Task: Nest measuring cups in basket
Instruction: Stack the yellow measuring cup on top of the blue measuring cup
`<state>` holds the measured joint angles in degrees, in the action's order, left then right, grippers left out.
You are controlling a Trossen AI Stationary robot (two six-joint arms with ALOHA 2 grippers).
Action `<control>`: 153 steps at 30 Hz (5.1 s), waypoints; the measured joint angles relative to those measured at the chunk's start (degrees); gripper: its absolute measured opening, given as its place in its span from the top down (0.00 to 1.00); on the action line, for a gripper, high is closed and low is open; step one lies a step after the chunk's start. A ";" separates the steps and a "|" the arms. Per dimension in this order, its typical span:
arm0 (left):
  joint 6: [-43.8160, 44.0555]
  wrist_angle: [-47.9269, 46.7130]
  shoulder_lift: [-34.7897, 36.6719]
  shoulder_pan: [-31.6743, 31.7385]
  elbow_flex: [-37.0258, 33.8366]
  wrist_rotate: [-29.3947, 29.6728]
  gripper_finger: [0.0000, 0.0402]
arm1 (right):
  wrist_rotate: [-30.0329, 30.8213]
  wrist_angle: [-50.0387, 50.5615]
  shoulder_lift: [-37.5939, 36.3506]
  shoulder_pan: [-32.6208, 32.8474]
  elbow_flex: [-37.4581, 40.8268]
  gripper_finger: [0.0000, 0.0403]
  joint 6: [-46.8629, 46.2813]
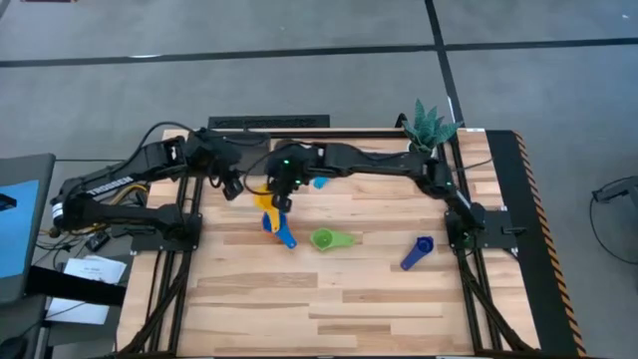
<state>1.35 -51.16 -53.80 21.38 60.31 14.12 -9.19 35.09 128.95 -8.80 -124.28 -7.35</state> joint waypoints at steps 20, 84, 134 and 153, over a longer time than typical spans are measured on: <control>-13.08 2.15 0.57 9.40 0.02 -2.91 0.60 | -2.95 17.69 9.77 1.47 -10.55 0.98 1.79; -10.09 4.58 -3.70 9.91 0.04 -6.24 0.60 | -7.30 19.18 13.40 1.35 -10.57 0.59 8.86; -7.28 31.88 -5.89 0.57 -18.67 -32.73 0.60 | 32.23 15.44 7.64 25.71 -10.20 0.96 -48.13; -13.12 32.73 -16.77 -1.13 -18.64 -33.52 0.60 | 38.06 11.59 16.31 27.56 -10.48 0.99 -37.81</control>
<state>-11.77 -18.43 -70.57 20.25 41.67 -19.41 28.86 46.69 145.25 18.76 -134.76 -45.17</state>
